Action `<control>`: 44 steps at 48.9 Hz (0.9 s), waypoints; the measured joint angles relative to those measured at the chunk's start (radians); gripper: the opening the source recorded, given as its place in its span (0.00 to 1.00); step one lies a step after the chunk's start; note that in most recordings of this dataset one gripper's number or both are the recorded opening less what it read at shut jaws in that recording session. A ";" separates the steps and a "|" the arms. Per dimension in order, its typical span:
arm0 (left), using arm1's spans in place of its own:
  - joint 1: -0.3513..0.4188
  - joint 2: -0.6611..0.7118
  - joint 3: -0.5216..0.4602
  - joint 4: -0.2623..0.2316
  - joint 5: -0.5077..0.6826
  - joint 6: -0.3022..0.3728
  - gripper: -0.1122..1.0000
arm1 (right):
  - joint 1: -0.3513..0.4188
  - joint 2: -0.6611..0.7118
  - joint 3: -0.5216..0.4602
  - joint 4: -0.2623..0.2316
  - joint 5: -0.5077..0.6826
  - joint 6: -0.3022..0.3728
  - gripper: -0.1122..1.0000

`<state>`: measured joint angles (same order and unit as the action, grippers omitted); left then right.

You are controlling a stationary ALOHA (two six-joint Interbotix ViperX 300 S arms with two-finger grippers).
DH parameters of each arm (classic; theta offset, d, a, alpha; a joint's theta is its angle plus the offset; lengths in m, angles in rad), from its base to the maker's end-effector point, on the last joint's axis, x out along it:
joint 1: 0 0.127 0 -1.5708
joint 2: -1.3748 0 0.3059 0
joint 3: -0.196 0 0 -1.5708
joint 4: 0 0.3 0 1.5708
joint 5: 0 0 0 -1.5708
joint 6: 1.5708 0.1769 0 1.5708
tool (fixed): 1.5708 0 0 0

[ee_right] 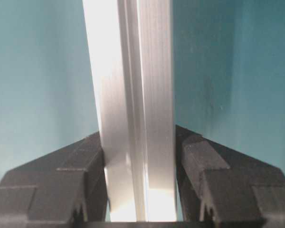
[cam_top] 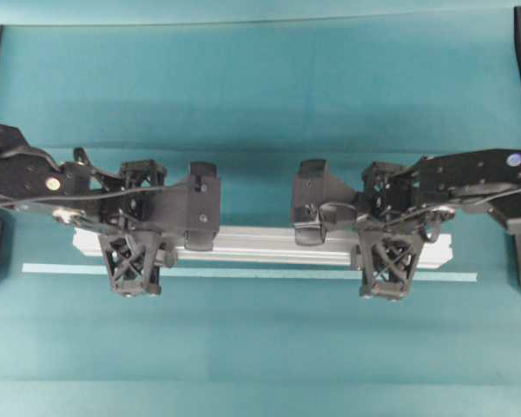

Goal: Lift the metal rail with both hands.
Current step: 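Lift the gripped rail upward off the table with both grippers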

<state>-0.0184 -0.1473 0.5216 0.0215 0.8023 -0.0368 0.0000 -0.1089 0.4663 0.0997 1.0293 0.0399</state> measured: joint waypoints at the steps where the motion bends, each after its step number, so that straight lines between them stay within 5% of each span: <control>1: 0.000 -0.002 -0.006 0.000 0.009 -0.002 0.42 | 0.000 -0.002 -0.008 -0.002 0.011 0.000 0.45; 44: -0.002 -0.046 -0.293 0.000 0.365 -0.025 0.42 | -0.025 -0.032 -0.353 -0.003 0.446 0.041 0.45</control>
<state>-0.0199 -0.1933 0.2286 0.0215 1.1674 -0.0614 -0.0245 -0.1411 0.1135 0.0966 1.4757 0.0813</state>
